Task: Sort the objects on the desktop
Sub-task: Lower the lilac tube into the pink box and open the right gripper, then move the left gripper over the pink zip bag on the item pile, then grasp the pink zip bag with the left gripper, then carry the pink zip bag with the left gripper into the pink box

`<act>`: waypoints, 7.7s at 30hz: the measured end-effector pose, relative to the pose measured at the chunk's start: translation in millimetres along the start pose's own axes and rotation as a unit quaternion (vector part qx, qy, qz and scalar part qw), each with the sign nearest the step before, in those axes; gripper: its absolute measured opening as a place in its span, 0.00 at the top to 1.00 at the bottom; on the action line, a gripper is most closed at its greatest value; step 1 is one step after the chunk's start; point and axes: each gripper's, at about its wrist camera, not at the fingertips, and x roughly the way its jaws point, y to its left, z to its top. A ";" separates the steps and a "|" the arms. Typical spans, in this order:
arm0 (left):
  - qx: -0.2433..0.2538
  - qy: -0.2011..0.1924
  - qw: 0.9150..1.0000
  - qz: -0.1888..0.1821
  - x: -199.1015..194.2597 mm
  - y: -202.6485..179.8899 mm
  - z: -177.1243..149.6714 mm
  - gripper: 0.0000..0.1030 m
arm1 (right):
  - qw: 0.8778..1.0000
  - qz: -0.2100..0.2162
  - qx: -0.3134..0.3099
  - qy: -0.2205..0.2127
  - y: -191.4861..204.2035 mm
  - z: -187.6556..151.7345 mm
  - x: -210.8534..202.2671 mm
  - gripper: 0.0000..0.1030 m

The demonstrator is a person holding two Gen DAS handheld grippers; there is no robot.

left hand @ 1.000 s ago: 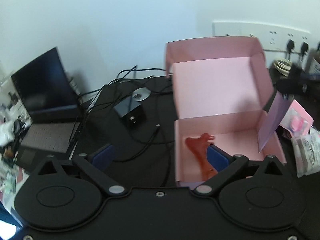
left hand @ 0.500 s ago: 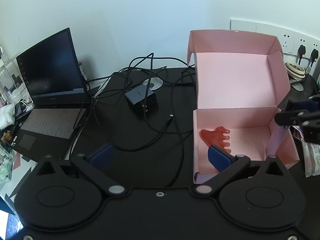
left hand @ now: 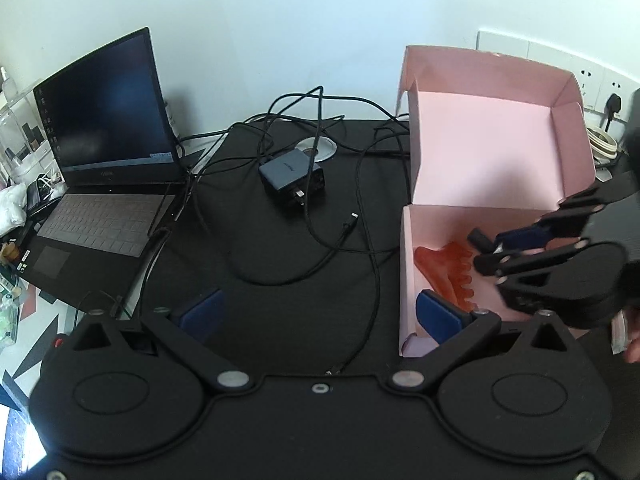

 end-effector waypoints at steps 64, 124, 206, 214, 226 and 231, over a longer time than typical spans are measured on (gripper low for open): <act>0.124 0.201 0.953 -0.189 66.8 -285.4 17.7 0.10 | 0.966 -0.191 0.160 -0.065 -87.4 -236.1 -117.4 0.02; 0.359 0.096 0.907 -0.197 117.3 -318.1 67.0 0.34 | 0.981 -0.102 0.131 -0.096 -99.5 -212.1 -97.5 0.79; 0.129 0.272 0.885 -0.356 73.5 -238.8 20.0 0.80 | 0.982 -0.147 0.104 -0.049 -90.8 -220.8 -92.4 0.78; 0.124 0.268 0.874 -0.385 64.2 -250.3 12.3 0.82 | 0.981 -0.149 0.117 -0.052 -88.7 -221.5 -92.6 0.78; 0.127 0.218 0.891 -0.377 44.7 -232.8 28.2 0.90 | 0.978 -0.153 0.132 -0.053 -91.1 -225.3 -98.9 0.77; 0.136 0.195 0.899 -0.368 34.7 -225.4 30.8 0.90 | 0.979 -0.150 0.128 -0.054 -87.7 -221.7 -96.9 0.62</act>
